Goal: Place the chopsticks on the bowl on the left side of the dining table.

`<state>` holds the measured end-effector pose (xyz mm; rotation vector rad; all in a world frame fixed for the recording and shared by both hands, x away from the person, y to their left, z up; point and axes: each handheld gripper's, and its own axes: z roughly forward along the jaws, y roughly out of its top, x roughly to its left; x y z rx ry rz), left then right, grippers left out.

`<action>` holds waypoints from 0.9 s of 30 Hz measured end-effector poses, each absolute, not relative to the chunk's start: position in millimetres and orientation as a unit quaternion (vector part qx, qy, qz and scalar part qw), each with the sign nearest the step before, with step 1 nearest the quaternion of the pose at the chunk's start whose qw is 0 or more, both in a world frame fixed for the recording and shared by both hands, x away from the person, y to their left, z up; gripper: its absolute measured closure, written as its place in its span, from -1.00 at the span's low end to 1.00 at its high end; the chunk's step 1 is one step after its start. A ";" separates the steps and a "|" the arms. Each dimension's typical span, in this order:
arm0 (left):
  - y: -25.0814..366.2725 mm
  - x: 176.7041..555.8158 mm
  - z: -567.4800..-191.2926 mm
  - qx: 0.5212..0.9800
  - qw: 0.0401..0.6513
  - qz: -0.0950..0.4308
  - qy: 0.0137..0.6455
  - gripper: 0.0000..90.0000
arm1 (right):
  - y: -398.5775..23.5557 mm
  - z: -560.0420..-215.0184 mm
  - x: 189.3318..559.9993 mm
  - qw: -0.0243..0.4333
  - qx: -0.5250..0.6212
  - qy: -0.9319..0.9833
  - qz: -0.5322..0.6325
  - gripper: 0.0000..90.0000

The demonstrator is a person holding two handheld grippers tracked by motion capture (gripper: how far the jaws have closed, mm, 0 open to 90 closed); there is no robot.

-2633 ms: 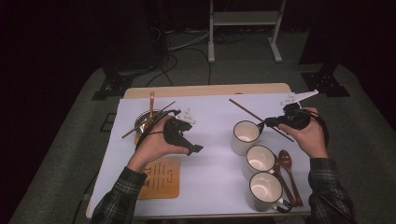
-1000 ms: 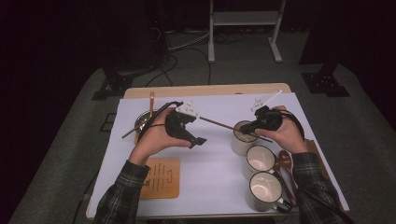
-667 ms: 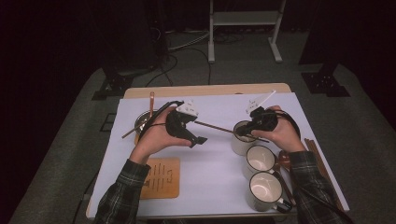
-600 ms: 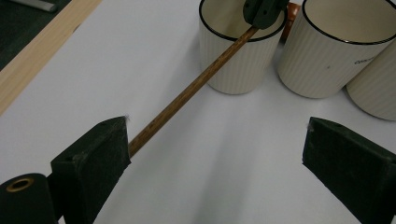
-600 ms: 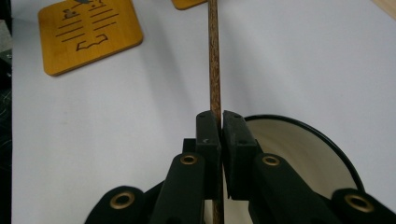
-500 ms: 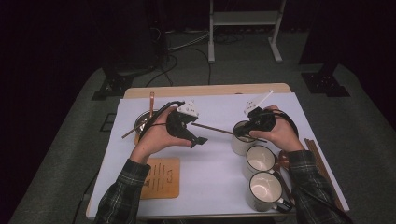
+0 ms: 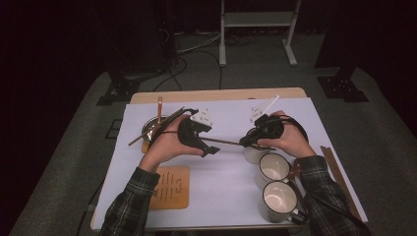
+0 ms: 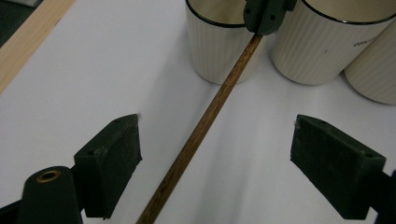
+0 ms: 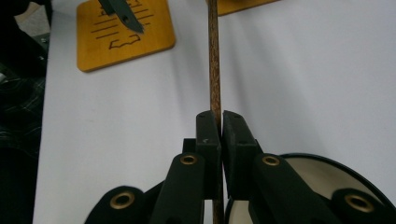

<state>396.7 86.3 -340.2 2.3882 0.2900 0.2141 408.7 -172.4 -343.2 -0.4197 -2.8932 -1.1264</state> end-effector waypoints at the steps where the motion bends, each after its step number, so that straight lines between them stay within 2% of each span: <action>1: 86.3 396.7 -340.2 0.924 0.355 0.083 0.112 -0.66 | -172.4 -343.2 408.7 0.004 -0.134 -0.923 -0.360 0.89; 2: 85.7 396.5 -340.8 0.925 0.355 0.082 0.111 -0.66 | -171.6 -342.7 408.9 0.005 -0.130 -0.924 -0.361 0.89; 3: 85.0 396.4 -341.3 0.924 0.357 0.081 0.107 -0.55 | -169.9 -341.2 408.8 0.009 -0.126 -0.925 -0.359 0.89; 11: 82.1 395.7 -344.4 0.926 0.359 0.075 0.093 -0.37 | -163.8 -335.7 408.7 0.016 -0.110 -0.928 -0.357 0.89; 27: 76.9 391.7 -348.0 0.930 0.358 0.050 0.071 0.24 | -149.0 -328.4 406.7 0.037 -0.077 -0.927 -0.365 0.89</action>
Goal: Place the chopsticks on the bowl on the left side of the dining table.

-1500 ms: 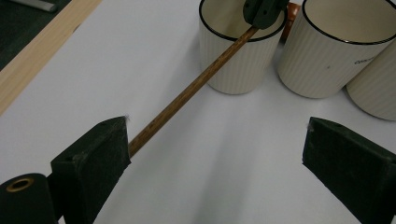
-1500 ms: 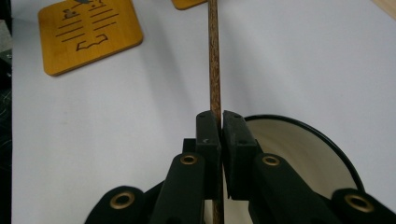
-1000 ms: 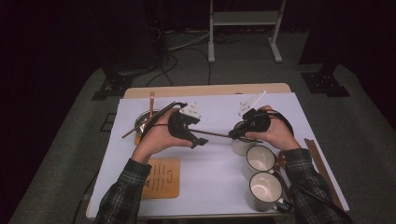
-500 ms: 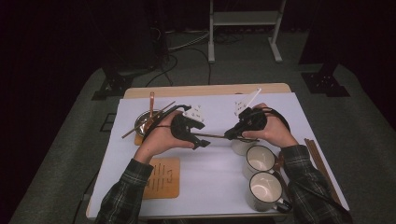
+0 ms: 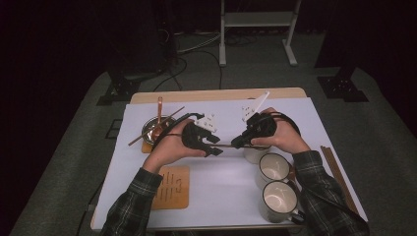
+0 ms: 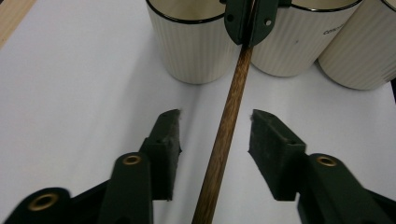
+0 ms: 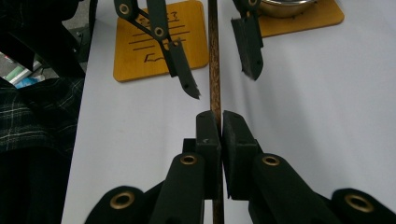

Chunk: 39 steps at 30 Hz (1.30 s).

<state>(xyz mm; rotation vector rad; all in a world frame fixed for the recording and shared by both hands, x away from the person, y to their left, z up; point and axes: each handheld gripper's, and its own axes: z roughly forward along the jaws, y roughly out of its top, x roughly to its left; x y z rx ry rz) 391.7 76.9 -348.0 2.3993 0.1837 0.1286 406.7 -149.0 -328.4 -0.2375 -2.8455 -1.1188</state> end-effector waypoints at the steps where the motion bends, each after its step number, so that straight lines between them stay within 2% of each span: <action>1: 76.4 391.2 -348.4 0.929 0.358 0.048 0.073 0.26 | -148.3 -327.9 406.3 0.038 -0.078 -0.928 -0.363 0.89; 5: 76.7 391.4 -348.5 0.931 0.356 0.043 0.070 0.45 | -145.5 -327.0 406.3 0.043 -0.072 -0.929 -0.361 0.89; 14: 78.0 391.5 -349.0 0.933 0.353 0.027 0.065 0.66 | -142.0 -324.2 405.8 0.046 -0.062 -0.927 -0.367 0.89; 35: 79.2 391.8 -349.0 0.936 0.346 -0.011 0.068 0.86 | -140.1 -327.9 409.3 0.050 -0.059 -0.928 -0.365 0.85; 36: 79.5 392.0 -348.9 0.935 0.347 -0.012 0.068 0.87 | -140.5 -328.2 409.1 0.048 -0.061 -0.927 -0.366 0.76; 37: 79.8 392.2 -348.8 0.935 0.348 -0.013 0.069 0.87 | -140.5 -328.2 409.1 0.048 -0.061 -0.927 -0.366 0.76; 38: 80.3 392.1 -348.7 0.934 0.349 -0.013 0.072 0.87 | -140.9 -328.3 409.1 0.046 -0.064 -0.927 -0.367 0.67; 39: 81.0 392.5 -348.6 0.934 0.350 -0.014 0.073 0.87 | -142.3 -327.7 409.2 0.040 -0.072 -0.924 -0.373 0.49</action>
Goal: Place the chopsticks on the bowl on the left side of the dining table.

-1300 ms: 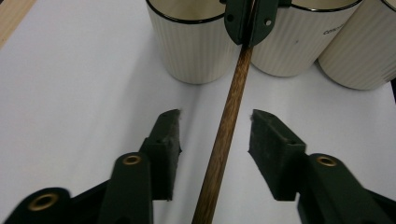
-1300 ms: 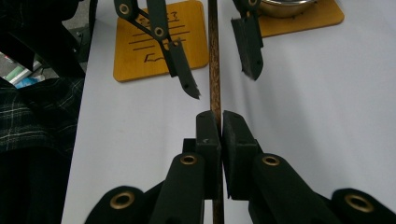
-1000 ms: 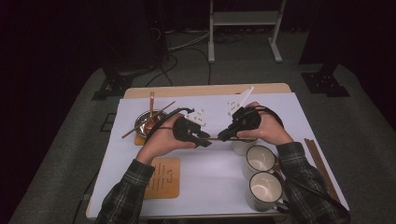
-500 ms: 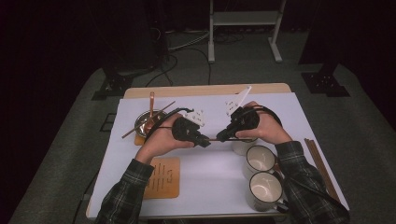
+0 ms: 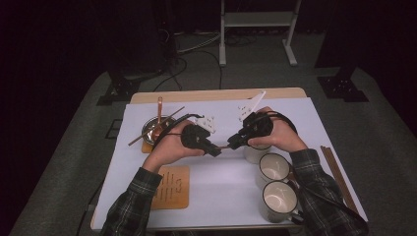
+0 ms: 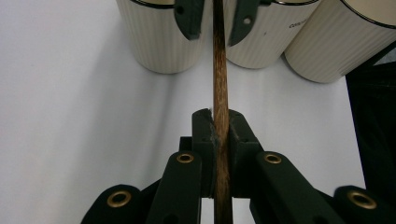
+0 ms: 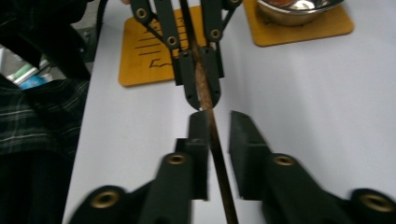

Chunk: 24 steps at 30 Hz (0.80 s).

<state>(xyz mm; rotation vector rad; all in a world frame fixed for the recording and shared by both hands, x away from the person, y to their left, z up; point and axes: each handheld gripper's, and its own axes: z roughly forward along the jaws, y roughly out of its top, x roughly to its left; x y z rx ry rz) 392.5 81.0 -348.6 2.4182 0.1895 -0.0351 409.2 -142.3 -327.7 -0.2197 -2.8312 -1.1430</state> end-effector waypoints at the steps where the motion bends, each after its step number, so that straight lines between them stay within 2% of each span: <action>1: 81.6 392.8 -348.5 0.934 0.350 -0.015 0.073 0.87 | -142.3 -327.7 409.2 0.040 -0.072 -0.924 -0.373 0.49; 2: 82.3 393.0 -348.3 0.934 0.350 -0.015 0.075 0.87 | -144.2 -326.6 409.9 0.028 -0.078 -0.922 -0.379 0.36; 4: 84.1 393.9 -348.1 0.934 0.350 -0.014 0.078 0.87 | -145.7 -325.8 410.0 0.026 -0.083 -0.921 -0.381 0.29; 5: 85.1 394.4 -347.9 0.933 0.350 -0.014 0.079 0.87 | -149.0 -324.6 411.2 0.016 -0.089 -0.917 -0.389 0.16; 12: 91.4 396.2 -345.9 0.932 0.350 -0.015 0.095 0.87 | -163.6 -322.8 412.9 -0.013 -0.115 -0.904 -0.412 -0.14; 17: 95.0 397.6 -345.3 0.932 0.347 -0.010 0.103 0.87 | -175.1 -322.4 413.2 -0.034 -0.137 -0.895 -0.423 -0.27; 24: 101.7 399.4 -343.9 0.932 0.344 -0.007 0.115 0.87 | -195.9 -322.4 413.1 -0.057 -0.174 -0.882 -0.434 -0.33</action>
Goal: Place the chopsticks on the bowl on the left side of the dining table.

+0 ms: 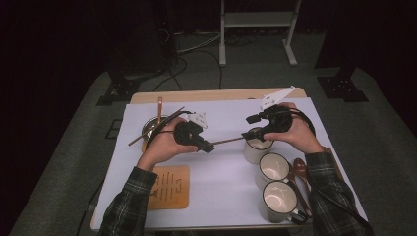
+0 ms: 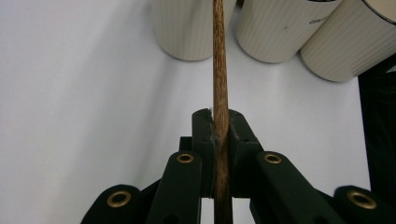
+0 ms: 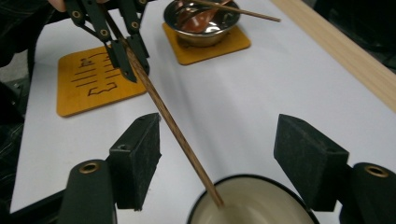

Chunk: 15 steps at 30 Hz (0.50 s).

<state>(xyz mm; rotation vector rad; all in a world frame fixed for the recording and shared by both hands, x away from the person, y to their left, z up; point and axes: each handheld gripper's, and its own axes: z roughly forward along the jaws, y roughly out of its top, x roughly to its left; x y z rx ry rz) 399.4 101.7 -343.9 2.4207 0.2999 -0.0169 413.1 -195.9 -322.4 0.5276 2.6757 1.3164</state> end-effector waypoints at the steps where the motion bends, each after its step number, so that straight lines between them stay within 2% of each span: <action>1: 101.7 399.4 -343.9 0.932 0.344 -0.007 0.115 0.87 | -198.3 -322.7 413.2 0.059 0.176 0.881 0.435 -0.33; 15: 117.8 404.6 -339.8 0.927 0.349 0.004 0.138 0.87 | -244.3 -331.3 413.5 0.098 0.241 0.857 0.444 -0.38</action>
